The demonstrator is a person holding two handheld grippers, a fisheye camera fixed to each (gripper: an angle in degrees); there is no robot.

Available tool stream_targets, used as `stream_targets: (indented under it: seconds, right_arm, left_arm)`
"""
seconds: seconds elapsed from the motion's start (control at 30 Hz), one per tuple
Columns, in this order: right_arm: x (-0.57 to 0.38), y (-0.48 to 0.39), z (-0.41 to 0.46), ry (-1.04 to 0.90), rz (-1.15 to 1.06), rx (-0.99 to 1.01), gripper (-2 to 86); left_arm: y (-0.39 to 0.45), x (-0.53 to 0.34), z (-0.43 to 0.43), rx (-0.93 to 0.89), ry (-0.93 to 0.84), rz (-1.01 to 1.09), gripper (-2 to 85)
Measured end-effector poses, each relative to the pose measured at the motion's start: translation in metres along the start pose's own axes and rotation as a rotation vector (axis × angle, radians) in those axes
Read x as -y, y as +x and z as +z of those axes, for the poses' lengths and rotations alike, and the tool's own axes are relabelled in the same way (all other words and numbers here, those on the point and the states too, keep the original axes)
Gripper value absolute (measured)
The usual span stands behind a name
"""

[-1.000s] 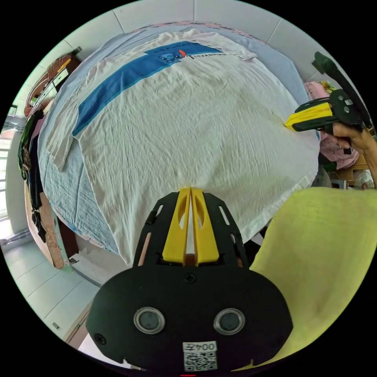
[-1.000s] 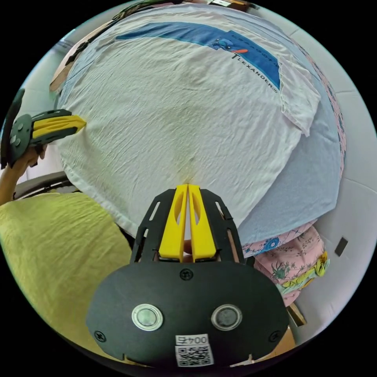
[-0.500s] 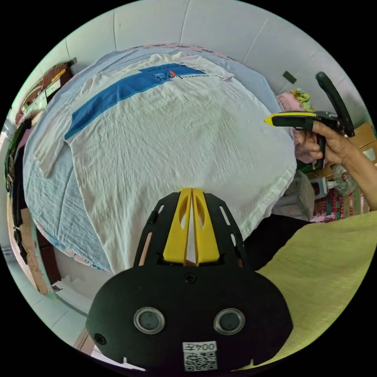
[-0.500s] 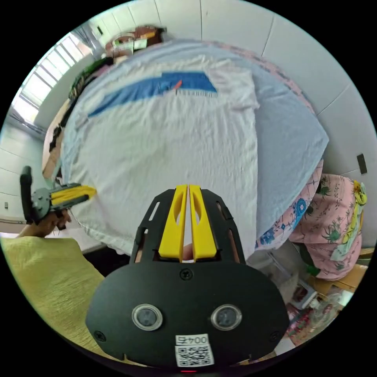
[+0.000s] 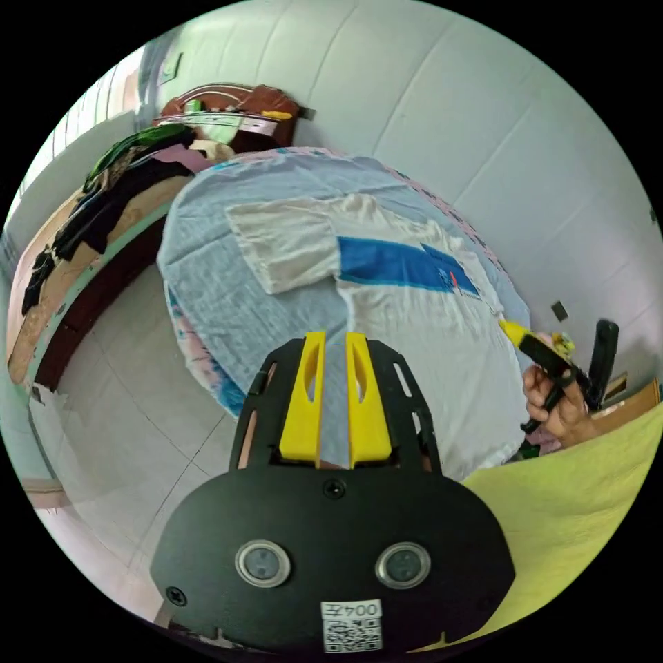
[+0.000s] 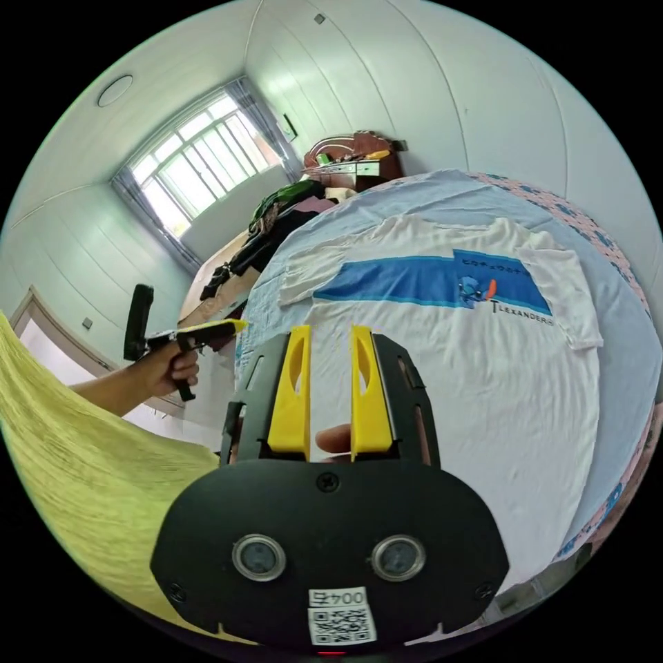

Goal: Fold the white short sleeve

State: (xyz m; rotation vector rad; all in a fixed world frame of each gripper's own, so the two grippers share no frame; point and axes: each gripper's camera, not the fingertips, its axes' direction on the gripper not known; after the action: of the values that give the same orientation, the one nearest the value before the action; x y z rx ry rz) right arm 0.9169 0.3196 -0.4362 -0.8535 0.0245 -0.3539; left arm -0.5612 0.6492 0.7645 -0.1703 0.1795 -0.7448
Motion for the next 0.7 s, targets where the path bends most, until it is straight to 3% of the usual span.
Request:
stream_targets:
  seconds: [0.17,0.37,0.6,0.7]
  right_arm:
    - [-0.014,-0.023,0.066,-0.032,-0.071,-0.042,8.6]
    - [-0.010,-0.047,0.186,-0.076,0.023,-0.146,8.9]
    - [0.000,-0.092,0.344,-0.162,0.007,-0.319,8.8]
    - [0.001,-0.088,0.391,-0.194,0.004,-0.377,8.3]
  left_arm:
    - [-0.057,0.087,-0.007,0.098,0.009,0.007,3.7]
    - [-0.102,0.204,0.022,0.103,-0.049,0.162,3.1]
    - [-0.098,0.286,0.061,0.102,-0.126,0.472,6.3]
    - [-0.094,0.304,0.069,0.069,-0.136,0.505,7.0]
